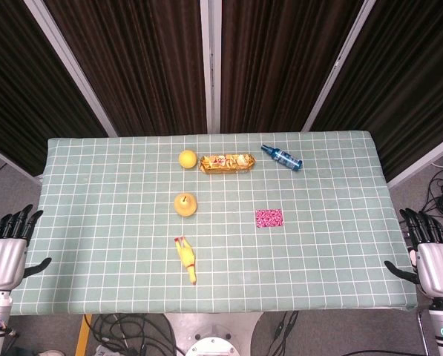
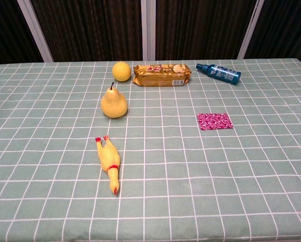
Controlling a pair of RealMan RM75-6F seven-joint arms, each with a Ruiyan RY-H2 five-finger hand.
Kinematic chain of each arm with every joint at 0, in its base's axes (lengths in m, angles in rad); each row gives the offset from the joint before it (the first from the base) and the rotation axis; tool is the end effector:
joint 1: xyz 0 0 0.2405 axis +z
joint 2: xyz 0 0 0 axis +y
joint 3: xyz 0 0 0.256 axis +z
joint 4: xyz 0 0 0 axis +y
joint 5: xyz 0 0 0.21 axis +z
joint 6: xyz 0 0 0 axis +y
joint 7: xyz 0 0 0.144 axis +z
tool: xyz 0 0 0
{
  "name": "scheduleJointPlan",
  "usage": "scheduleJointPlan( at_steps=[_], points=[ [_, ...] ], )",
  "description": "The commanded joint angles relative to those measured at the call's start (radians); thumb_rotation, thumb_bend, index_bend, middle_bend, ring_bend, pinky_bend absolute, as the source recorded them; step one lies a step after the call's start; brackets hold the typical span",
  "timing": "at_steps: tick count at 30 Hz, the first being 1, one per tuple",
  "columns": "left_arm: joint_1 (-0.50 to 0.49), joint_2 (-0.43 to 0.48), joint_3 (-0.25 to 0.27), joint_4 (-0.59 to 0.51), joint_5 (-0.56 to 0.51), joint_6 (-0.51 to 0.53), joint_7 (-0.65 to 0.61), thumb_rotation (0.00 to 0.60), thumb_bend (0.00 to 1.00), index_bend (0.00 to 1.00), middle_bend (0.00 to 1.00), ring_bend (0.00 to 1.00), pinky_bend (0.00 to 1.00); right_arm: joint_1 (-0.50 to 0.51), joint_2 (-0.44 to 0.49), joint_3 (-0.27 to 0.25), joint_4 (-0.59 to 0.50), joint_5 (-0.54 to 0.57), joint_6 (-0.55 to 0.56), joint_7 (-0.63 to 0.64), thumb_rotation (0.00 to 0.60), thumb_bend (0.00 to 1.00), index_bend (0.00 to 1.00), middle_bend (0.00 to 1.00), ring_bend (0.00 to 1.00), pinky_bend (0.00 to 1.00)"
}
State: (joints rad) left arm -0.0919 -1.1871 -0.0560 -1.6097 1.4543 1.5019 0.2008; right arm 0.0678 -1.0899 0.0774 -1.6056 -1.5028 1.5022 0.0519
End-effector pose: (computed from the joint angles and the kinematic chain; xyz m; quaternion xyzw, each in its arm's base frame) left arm -0.3087 0.1839 0.1427 -0.6032 -0.3509 -0.3477 0.6261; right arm -0.3136 -0.1816 0.1752 0.5789 -0.3833 0.4049 0.5949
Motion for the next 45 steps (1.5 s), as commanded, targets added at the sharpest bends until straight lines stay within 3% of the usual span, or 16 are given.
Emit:
scheduleJointPlan(
  at_steps=[1,11,21,25,29,31,34,39,45],
  points=[
    [-0.005,0.001,-0.004,-0.003,-0.003,-0.006,0.008,0.6,0.0,0.16,0.16,0.13,0.14,-0.001,0.003,-0.002,-0.001,-0.001,0.0,0.005,0.6,0.0,0.04,0.06,0.0,0.08],
    [-0.009,0.001,-0.004,-0.026,0.002,-0.007,0.025,0.6,0.0,0.16,0.16,0.13,0.14,0.003,0.012,-0.011,0.004,-0.007,-0.02,0.042,0.6,0.0,0.04,0.06,0.0,0.08],
    [-0.018,-0.003,-0.004,-0.008,-0.001,-0.025,0.012,0.6,0.0,0.16,0.16,0.13,0.14,0.057,0.012,-0.007,-0.026,-0.008,-0.105,0.041,0.6,0.19,0.07,0.07,0.0,0.08],
    [-0.026,-0.009,-0.006,0.005,0.0,-0.034,0.008,0.6,0.0,0.16,0.16,0.13,0.14,0.138,-0.007,0.015,-0.049,0.014,-0.221,0.008,0.6,0.25,0.1,0.07,0.0,0.08],
    [-0.032,-0.008,-0.006,0.01,0.009,-0.037,0.004,0.6,0.0,0.16,0.16,0.13,0.14,0.228,-0.056,0.044,-0.045,0.05,-0.338,-0.026,0.599,0.38,0.17,0.07,0.0,0.07],
    [-0.032,-0.008,-0.005,0.011,0.012,-0.035,0.001,0.6,0.0,0.16,0.16,0.13,0.14,0.28,-0.09,0.056,-0.03,0.081,-0.418,-0.033,0.584,0.47,0.22,0.05,0.0,0.03],
    [-0.032,-0.008,-0.002,0.012,0.013,-0.037,-0.001,0.6,0.0,0.16,0.16,0.13,0.14,0.354,-0.144,0.067,0.008,0.133,-0.536,-0.054,0.505,0.56,0.24,0.03,0.0,0.0],
    [-0.027,-0.007,0.002,0.012,0.014,-0.031,-0.006,0.6,0.0,0.16,0.16,0.13,0.14,0.45,-0.253,0.079,0.098,0.216,-0.669,-0.101,0.409,0.61,0.26,0.01,0.0,0.0],
    [-0.019,-0.005,0.006,0.016,0.007,-0.03,-0.016,0.6,0.0,0.16,0.16,0.13,0.14,0.519,-0.381,0.084,0.228,0.265,-0.735,-0.112,0.389,0.62,0.28,0.01,0.0,0.0]
  ],
)
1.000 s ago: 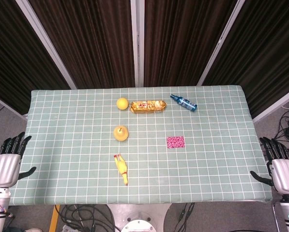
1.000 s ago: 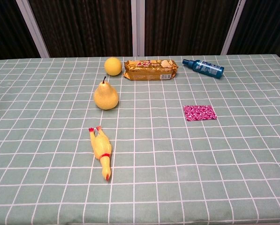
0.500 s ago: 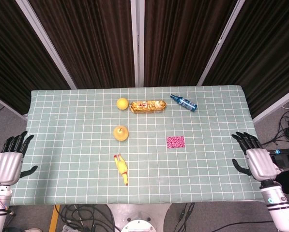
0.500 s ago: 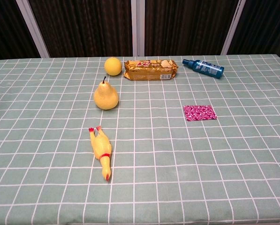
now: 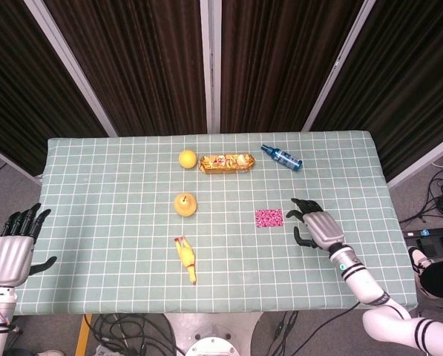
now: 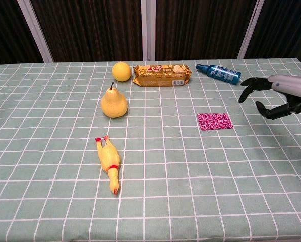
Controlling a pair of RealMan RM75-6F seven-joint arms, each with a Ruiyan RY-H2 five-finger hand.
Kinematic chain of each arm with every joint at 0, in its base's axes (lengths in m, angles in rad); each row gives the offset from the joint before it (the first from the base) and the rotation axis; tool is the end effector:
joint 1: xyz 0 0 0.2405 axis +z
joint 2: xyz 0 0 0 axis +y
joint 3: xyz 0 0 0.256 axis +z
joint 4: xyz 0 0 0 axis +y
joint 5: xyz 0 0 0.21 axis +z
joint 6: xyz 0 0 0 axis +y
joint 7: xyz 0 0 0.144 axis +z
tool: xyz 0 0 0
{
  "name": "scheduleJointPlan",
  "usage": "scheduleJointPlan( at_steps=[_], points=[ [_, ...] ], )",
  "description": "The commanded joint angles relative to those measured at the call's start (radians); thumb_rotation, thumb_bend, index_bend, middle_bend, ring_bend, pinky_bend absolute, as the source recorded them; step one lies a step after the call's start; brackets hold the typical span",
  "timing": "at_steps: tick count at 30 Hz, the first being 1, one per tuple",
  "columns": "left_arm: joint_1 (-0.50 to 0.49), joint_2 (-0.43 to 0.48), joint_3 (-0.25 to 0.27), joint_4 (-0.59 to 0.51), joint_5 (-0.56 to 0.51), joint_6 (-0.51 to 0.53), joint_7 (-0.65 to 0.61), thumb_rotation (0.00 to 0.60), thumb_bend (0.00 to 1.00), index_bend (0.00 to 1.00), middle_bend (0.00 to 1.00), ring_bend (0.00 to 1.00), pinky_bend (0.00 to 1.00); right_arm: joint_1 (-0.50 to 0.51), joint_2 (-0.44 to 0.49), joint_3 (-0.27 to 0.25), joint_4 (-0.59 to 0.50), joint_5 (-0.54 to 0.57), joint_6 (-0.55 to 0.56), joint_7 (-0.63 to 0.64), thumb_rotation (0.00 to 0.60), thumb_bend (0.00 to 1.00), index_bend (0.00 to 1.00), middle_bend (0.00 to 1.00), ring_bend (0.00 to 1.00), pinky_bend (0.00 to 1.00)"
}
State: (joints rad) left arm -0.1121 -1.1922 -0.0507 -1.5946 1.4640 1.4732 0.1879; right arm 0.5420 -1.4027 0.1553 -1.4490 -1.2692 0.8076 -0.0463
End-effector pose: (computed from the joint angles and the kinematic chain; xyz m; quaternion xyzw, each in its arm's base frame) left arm -0.3080 0.1893 0.1373 -0.6163 -0.3522 -0.3477 0.6125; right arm -0.2398 -0.3138 0.0143 0.7177 -0.4784 0.3159 0.3952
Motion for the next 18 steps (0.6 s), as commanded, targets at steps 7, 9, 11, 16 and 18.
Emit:
scheduleJointPlan(
  at_steps=[7,9,11,16,18],
  points=[
    [0.008,-0.002,0.003,0.002,-0.006,0.004,-0.01,0.6,0.0,0.16,0.16,0.13,0.14,0.102,-0.184,-0.005,0.218,0.04,-0.091,-0.011,0.383,0.61,0.28,0.01,0.0,0.0],
    [0.01,-0.002,0.004,0.002,-0.006,0.005,-0.012,0.6,0.0,0.16,0.16,0.13,0.14,0.112,-0.207,-0.007,0.249,0.035,-0.092,-0.009,0.381,0.61,0.28,0.01,0.0,0.0],
    [0.012,-0.002,0.006,0.003,-0.008,0.004,-0.014,0.6,0.0,0.16,0.16,0.13,0.14,0.121,-0.229,-0.007,0.28,0.032,-0.093,-0.001,0.38,0.61,0.28,0.01,0.0,0.0],
    [0.013,-0.003,0.005,0.008,-0.012,0.003,-0.02,0.6,0.0,0.16,0.16,0.13,0.14,0.141,-0.266,-0.008,0.343,0.031,-0.104,0.007,0.39,0.61,0.28,0.01,0.0,0.0],
    [0.013,-0.004,0.005,0.009,-0.011,0.002,-0.022,0.6,0.0,0.16,0.16,0.13,0.14,0.145,-0.276,-0.009,0.36,0.032,-0.105,0.011,0.39,0.61,0.28,0.01,0.0,0.0]
  ],
)
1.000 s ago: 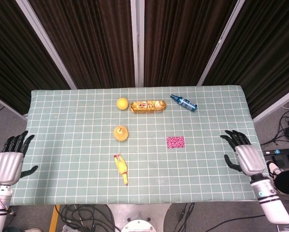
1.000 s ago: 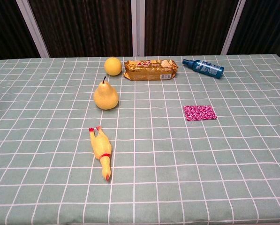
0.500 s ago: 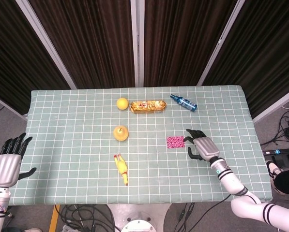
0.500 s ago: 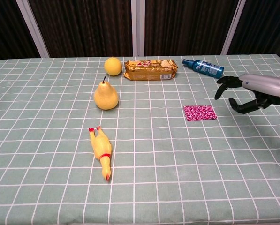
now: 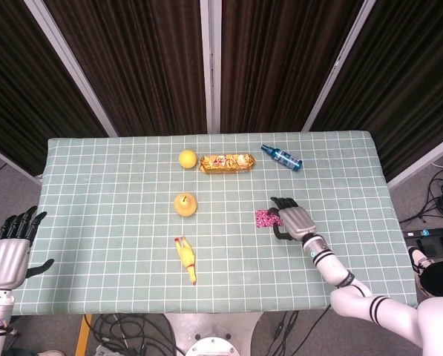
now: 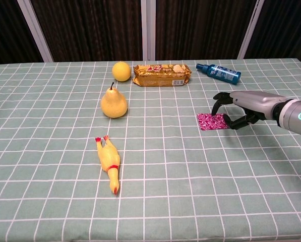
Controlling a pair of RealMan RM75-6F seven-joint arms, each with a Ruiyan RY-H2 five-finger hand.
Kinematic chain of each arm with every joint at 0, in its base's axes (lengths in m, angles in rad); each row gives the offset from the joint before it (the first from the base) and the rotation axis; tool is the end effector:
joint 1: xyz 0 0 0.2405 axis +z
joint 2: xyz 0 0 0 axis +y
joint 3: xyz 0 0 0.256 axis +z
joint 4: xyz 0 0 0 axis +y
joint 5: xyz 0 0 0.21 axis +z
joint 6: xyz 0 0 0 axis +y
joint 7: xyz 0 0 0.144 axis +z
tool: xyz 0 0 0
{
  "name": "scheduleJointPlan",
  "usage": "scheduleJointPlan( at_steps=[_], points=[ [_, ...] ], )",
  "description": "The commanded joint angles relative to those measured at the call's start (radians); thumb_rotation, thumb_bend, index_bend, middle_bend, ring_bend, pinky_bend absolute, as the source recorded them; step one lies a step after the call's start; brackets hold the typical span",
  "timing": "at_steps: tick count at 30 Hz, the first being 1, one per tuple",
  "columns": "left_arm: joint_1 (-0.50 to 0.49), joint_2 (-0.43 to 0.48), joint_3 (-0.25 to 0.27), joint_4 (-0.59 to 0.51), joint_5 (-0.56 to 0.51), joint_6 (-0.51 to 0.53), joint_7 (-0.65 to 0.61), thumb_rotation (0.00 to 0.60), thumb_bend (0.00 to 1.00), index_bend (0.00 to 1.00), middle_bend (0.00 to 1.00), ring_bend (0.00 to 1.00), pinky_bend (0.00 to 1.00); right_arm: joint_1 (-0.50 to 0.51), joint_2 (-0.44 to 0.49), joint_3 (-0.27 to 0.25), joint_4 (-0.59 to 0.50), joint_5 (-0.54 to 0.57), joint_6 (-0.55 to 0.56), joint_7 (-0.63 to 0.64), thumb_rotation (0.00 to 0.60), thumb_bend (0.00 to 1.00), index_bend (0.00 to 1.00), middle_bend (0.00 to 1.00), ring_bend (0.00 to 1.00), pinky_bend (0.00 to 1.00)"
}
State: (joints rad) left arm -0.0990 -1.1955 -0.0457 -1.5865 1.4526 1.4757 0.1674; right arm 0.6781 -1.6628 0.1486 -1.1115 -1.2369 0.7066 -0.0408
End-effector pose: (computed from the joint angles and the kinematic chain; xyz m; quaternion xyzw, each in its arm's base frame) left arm -0.3136 0.1843 0.1372 -0.6082 -0.3645 -0.3454 0.6148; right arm -0.2312 -0.3502 -0.0542 0.7446 -0.4625 0.2828 0.3895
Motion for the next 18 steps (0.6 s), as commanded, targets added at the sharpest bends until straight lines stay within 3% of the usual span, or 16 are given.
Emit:
scheduleJointPlan(
  at_steps=[1,9,18],
  points=[
    [0.0,-0.001,0.0,0.003,0.001,0.0,-0.002,0.6,0.0,0.16,0.16,0.13,0.14,0.011,-0.021,-0.002,0.034,0.0,-0.006,0.008,0.387,0.61,0.28,0.01,0.0,0.0],
    [0.001,-0.003,0.0,0.006,0.003,0.001,-0.004,0.6,0.0,0.16,0.16,0.13,0.14,0.009,-0.021,-0.028,0.047,-0.017,-0.009,0.02,0.388,0.61,0.28,0.01,0.0,0.0],
    [0.002,-0.006,0.001,0.008,0.005,0.002,-0.003,0.6,0.0,0.16,0.16,0.13,0.14,-0.039,0.054,-0.101,-0.068,-0.072,0.029,0.022,0.384,0.61,0.28,0.01,0.0,0.0]
  ],
)
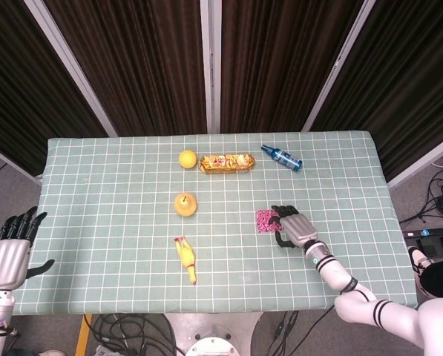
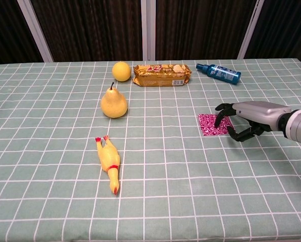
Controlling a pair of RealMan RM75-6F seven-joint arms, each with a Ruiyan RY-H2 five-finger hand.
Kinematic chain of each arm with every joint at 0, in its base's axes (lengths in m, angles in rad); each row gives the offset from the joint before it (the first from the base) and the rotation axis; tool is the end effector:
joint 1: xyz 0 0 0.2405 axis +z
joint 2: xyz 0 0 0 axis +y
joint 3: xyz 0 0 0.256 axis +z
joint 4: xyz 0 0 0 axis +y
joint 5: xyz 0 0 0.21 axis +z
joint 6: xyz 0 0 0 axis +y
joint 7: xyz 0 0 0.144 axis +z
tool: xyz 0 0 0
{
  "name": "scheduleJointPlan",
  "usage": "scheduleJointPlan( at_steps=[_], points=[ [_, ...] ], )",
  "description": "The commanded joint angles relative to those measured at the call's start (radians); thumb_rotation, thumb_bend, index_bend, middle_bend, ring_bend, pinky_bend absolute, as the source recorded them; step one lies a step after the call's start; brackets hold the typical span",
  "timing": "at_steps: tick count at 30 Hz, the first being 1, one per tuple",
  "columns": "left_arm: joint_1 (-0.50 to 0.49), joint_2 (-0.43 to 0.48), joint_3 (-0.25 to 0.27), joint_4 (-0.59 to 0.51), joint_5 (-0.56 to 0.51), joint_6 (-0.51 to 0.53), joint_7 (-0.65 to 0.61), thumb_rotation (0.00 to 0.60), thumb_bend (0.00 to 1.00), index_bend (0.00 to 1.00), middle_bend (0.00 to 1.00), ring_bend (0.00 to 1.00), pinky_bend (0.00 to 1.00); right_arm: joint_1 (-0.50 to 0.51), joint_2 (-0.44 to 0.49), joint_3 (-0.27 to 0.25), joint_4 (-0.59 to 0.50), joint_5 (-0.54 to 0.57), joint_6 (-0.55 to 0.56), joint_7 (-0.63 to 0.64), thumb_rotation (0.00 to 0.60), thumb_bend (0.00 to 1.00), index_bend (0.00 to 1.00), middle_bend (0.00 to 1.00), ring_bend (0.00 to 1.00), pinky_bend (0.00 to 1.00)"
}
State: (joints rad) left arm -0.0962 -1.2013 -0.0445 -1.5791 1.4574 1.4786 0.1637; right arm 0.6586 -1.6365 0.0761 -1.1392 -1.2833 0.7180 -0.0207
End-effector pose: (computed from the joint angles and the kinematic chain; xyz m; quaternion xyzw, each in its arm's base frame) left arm -0.3143 0.1833 0.1360 -0.6082 -0.3643 -0.3465 0.6143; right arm -0.2440 -0.3301 -0.0564 0.7664 -0.4539 0.2598 0.3729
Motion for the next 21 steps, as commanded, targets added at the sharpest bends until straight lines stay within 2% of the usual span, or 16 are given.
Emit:
scheduleJointPlan(
  at_steps=[1,6,10,14,21],
  points=[
    [-0.001,0.0,0.0,0.0,0.001,-0.002,0.001,0.6,0.0,0.16,0.16,0.13,0.14,-0.027,0.041,-0.043,-0.063,-0.039,0.026,-0.002,0.384,0.61,0.28,0.01,0.0,0.0],
    [0.0,0.0,0.0,-0.001,0.004,0.003,0.0,0.6,0.0,0.16,0.16,0.13,0.14,-0.06,0.105,-0.091,-0.16,-0.083,0.071,-0.027,0.368,0.61,0.28,0.01,0.0,0.0],
    [0.0,0.0,0.0,0.0,0.004,0.002,0.0,0.6,0.0,0.16,0.16,0.13,0.14,-0.075,0.137,-0.088,-0.207,-0.098,0.115,-0.028,0.357,0.61,0.28,0.01,0.0,0.0],
    [0.001,0.0,-0.001,-0.004,0.008,0.007,0.004,0.6,0.0,0.16,0.16,0.13,0.14,-0.065,0.127,-0.062,-0.188,-0.08,0.114,-0.023,0.36,0.61,0.28,0.01,0.0,0.0],
    [0.007,0.008,0.0,-0.017,0.008,0.014,0.012,0.6,0.0,0.16,0.16,0.13,0.14,-0.045,0.058,-0.042,-0.091,-0.052,0.09,-0.043,0.363,0.61,0.28,0.01,0.0,0.0]
  ],
)
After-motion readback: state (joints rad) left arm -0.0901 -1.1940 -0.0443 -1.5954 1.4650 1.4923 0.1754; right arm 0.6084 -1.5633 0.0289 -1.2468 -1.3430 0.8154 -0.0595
